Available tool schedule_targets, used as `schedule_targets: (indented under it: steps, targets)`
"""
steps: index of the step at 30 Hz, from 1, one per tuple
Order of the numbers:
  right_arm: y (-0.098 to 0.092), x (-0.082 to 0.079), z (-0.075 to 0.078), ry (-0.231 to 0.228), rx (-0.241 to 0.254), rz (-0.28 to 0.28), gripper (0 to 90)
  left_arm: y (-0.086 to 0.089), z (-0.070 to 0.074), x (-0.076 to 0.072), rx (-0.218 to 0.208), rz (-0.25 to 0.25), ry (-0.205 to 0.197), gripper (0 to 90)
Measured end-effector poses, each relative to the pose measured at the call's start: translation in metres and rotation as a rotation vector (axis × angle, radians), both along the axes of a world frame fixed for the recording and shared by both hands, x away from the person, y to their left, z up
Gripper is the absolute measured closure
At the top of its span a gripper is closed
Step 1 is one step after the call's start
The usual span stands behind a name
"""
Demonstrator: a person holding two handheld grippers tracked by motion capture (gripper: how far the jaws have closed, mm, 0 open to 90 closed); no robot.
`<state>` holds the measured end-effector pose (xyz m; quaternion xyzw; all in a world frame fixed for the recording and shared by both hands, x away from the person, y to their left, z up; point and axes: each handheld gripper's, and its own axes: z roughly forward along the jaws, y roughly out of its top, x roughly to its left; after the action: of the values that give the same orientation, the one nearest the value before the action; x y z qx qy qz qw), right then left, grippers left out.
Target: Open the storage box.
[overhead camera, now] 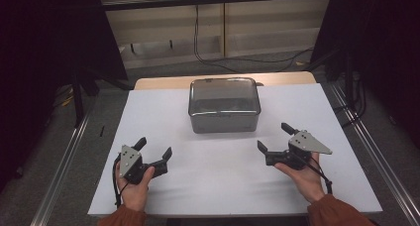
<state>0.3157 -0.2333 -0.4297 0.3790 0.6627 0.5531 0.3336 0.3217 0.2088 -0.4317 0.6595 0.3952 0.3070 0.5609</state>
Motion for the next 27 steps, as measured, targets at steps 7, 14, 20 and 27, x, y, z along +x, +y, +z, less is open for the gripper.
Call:
schedule_targets:
  steps: [7, 14, 20, 27]
  targets:
    - [0.015, 0.006, 0.002, -0.017, -0.023, 0.035, 0.0, 0.000, 0.000, 0.001, 0.007, 0.001, 0.002, 4.6]
    - [0.028, 0.016, 0.004, -0.025, -0.045, 0.059, 0.0, -0.002, -0.001, 0.003, 0.010, -0.006, 0.007, 4.6]
    - [0.040, 0.022, 0.005, -0.046, -0.112, 0.091, 1.4, -0.002, -0.002, 0.005, 0.013, -0.007, 0.011, 4.6]
    - [0.049, 0.030, 0.011, -0.078, -0.148, 0.088, 1.7, -0.001, -0.002, 0.004, 0.021, -0.011, 0.010, 4.6]
